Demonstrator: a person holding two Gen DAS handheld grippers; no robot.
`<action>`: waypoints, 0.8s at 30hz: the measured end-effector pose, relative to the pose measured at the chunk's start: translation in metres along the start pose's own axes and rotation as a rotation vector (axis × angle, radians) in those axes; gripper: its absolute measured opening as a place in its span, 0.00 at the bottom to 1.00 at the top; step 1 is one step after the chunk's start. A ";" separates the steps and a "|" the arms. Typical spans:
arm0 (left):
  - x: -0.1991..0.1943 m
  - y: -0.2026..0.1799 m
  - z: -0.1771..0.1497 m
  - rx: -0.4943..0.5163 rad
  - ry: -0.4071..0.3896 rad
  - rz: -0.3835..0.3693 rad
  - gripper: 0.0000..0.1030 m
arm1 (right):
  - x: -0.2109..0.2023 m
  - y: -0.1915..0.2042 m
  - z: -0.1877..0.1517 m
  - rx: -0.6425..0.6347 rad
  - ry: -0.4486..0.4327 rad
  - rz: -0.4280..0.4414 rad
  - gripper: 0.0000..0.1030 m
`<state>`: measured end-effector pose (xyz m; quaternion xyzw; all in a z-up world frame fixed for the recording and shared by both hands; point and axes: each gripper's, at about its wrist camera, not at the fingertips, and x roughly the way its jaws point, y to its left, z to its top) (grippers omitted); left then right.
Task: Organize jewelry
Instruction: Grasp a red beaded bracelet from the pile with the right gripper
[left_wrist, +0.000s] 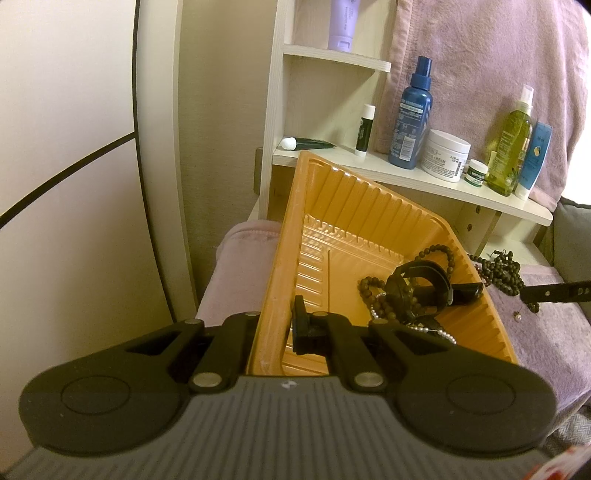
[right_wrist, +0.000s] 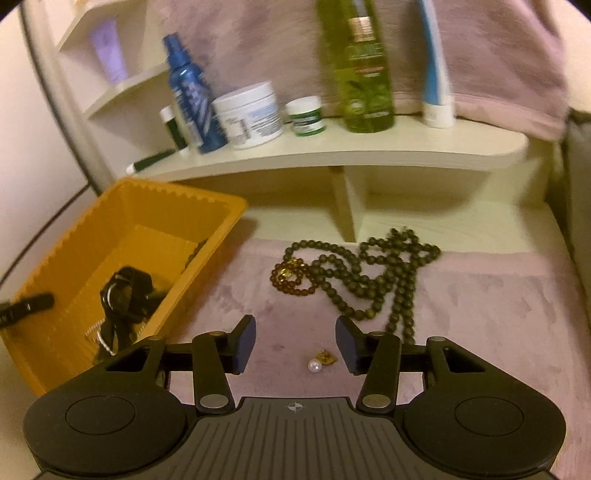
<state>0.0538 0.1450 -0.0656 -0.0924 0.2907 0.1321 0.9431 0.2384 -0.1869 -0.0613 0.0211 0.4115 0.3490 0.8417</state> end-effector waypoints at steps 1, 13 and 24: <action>0.000 0.000 0.000 0.000 0.001 0.000 0.04 | 0.004 0.002 0.001 -0.022 0.003 -0.004 0.48; 0.003 0.001 -0.001 -0.006 0.010 0.003 0.04 | 0.053 0.006 0.020 -0.178 0.006 -0.005 0.34; 0.004 0.000 -0.001 -0.007 0.015 0.005 0.04 | 0.082 0.015 0.021 -0.300 0.023 -0.032 0.30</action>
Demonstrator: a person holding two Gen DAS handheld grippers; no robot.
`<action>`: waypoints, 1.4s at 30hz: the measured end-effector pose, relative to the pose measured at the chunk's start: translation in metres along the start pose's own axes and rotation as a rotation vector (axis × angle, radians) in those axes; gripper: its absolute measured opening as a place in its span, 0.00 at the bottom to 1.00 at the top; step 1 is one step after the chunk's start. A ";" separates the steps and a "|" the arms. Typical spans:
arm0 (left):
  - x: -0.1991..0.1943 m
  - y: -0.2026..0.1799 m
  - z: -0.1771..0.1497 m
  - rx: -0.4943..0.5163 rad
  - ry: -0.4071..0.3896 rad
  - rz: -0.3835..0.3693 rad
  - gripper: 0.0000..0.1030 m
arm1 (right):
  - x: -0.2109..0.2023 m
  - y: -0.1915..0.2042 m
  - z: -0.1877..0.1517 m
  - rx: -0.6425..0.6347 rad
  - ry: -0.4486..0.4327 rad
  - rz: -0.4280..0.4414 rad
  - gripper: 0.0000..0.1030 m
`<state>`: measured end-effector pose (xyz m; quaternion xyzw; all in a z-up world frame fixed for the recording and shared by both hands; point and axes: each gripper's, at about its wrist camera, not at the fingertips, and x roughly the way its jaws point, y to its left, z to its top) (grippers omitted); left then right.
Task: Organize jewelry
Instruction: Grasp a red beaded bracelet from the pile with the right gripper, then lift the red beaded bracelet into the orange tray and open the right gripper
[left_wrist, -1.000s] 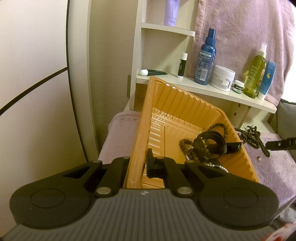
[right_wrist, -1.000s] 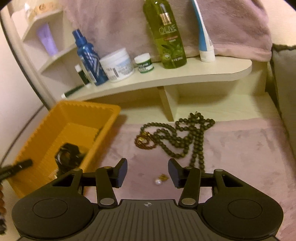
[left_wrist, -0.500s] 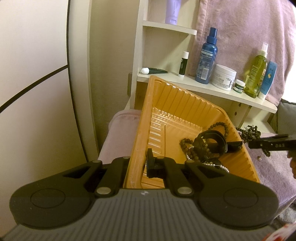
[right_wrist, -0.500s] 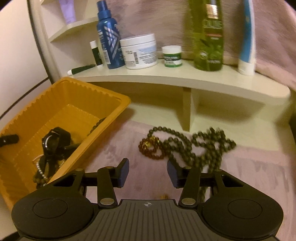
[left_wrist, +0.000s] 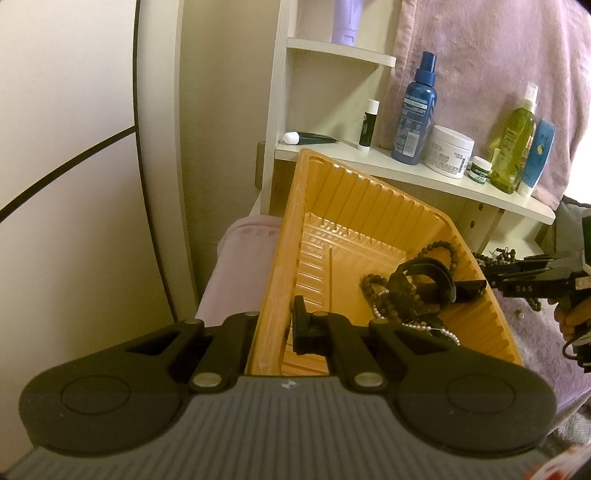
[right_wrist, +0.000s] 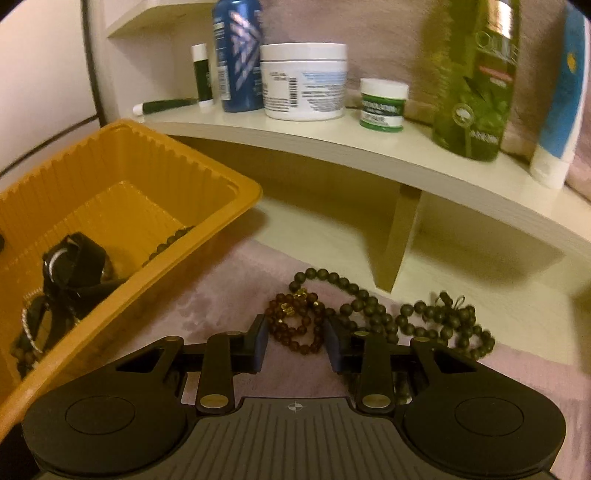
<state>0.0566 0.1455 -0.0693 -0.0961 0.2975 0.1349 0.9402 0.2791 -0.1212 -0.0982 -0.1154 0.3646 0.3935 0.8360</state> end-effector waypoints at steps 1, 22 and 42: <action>0.000 0.000 0.000 0.001 0.000 0.001 0.04 | 0.001 0.002 0.000 -0.023 -0.004 -0.006 0.25; 0.000 0.000 0.000 0.002 0.001 0.004 0.04 | -0.047 0.003 0.024 0.081 -0.096 0.126 0.05; 0.000 0.000 0.001 -0.005 0.005 0.006 0.04 | -0.058 0.059 0.066 0.109 -0.155 0.337 0.05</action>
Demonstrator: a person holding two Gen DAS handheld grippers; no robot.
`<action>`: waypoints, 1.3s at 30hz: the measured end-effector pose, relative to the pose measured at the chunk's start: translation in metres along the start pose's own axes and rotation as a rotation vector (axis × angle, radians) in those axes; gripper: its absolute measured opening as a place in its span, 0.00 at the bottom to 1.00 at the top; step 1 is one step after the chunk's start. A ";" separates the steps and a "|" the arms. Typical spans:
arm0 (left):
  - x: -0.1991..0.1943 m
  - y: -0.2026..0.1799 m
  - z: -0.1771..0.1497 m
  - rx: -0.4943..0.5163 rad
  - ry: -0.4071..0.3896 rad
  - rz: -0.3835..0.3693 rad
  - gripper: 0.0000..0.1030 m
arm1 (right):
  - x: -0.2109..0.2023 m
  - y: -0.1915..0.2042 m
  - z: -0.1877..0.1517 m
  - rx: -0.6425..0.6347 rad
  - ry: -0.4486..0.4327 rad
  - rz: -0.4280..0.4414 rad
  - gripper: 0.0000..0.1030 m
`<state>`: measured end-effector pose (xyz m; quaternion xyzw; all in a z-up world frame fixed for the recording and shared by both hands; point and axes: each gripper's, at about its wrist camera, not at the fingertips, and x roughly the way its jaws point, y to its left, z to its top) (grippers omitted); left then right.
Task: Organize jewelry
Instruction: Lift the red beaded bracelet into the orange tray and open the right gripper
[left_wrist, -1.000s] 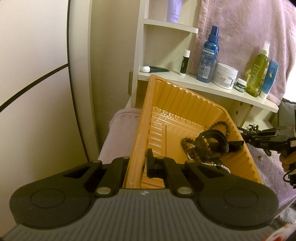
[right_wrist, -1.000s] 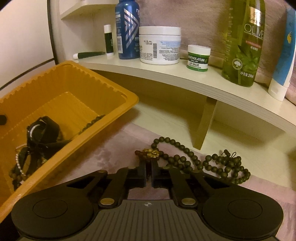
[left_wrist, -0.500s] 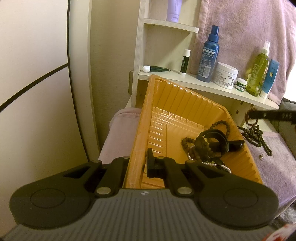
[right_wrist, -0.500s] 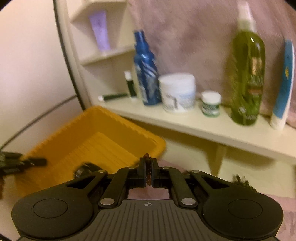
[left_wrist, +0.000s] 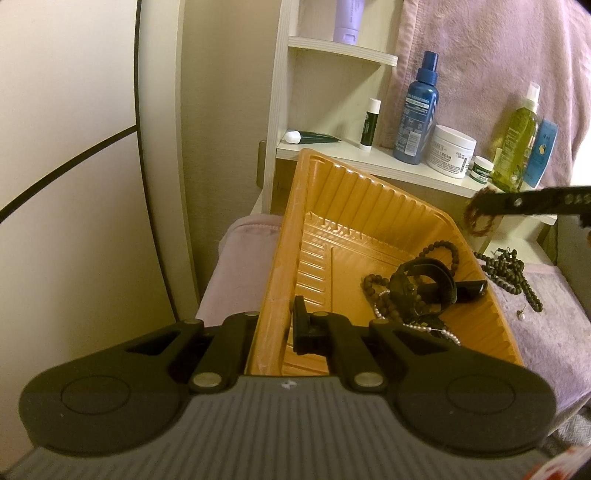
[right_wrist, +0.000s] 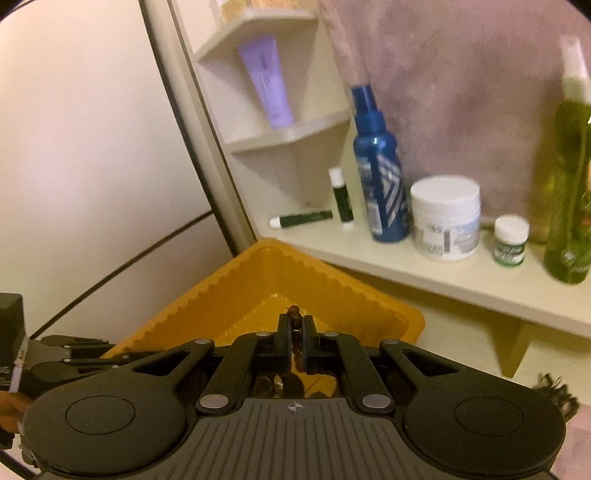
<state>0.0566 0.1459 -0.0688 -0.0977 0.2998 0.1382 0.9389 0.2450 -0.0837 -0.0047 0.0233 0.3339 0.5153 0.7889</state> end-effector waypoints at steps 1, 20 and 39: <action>0.000 0.000 0.000 0.001 0.000 0.000 0.04 | 0.005 0.000 -0.002 0.000 0.011 -0.004 0.05; -0.001 0.000 0.001 0.001 0.002 0.007 0.05 | 0.025 0.001 -0.020 -0.014 0.092 -0.068 0.37; -0.002 -0.003 0.001 0.011 0.003 0.027 0.06 | -0.014 -0.013 -0.044 0.050 0.077 -0.117 0.38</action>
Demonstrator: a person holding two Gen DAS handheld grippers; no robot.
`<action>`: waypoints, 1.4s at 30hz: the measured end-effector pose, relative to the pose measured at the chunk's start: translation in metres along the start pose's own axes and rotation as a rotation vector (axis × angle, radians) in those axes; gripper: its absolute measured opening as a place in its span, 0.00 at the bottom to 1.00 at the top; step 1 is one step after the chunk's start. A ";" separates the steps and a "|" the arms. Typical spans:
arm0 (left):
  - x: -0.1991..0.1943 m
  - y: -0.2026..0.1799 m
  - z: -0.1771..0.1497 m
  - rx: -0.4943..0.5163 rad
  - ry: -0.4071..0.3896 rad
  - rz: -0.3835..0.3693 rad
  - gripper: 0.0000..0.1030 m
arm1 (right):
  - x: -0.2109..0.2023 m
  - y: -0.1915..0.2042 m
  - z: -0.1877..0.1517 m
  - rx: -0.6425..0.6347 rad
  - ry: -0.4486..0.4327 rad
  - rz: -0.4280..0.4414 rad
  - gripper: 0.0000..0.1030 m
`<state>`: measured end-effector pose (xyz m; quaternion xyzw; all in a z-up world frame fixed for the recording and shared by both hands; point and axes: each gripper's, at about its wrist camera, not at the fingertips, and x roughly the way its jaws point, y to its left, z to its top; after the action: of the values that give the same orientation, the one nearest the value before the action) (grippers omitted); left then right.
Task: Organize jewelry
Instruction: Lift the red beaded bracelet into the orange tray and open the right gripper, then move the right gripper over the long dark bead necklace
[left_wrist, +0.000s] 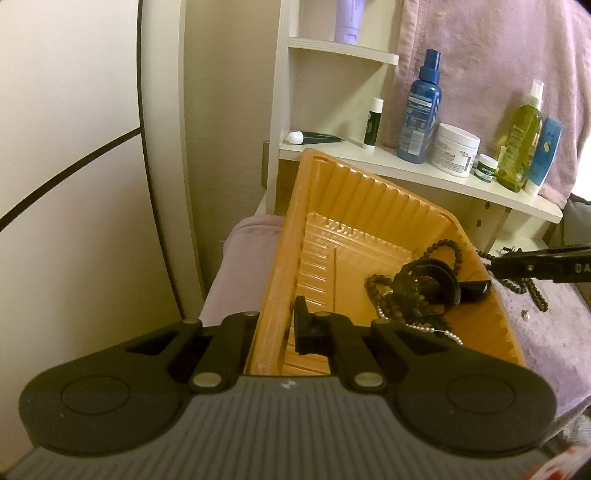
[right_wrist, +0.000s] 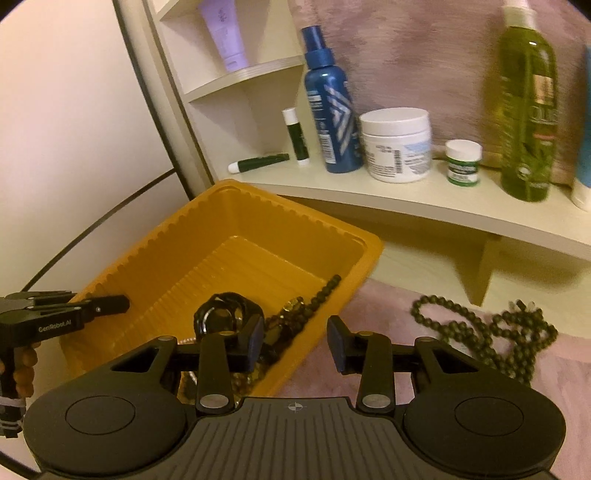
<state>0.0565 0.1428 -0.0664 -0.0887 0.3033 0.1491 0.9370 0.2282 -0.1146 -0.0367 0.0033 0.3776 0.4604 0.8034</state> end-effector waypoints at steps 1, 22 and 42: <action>0.000 0.000 0.000 0.001 0.000 0.001 0.06 | -0.003 -0.002 -0.002 0.007 -0.002 -0.004 0.38; 0.001 -0.001 0.001 0.003 -0.001 0.003 0.06 | -0.071 -0.061 -0.064 0.193 -0.022 -0.223 0.38; 0.001 -0.001 0.001 0.002 0.001 0.001 0.06 | -0.069 -0.076 -0.074 0.201 -0.005 -0.304 0.38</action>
<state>0.0581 0.1425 -0.0662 -0.0878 0.3037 0.1494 0.9369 0.2194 -0.2349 -0.0746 0.0276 0.4158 0.2934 0.8604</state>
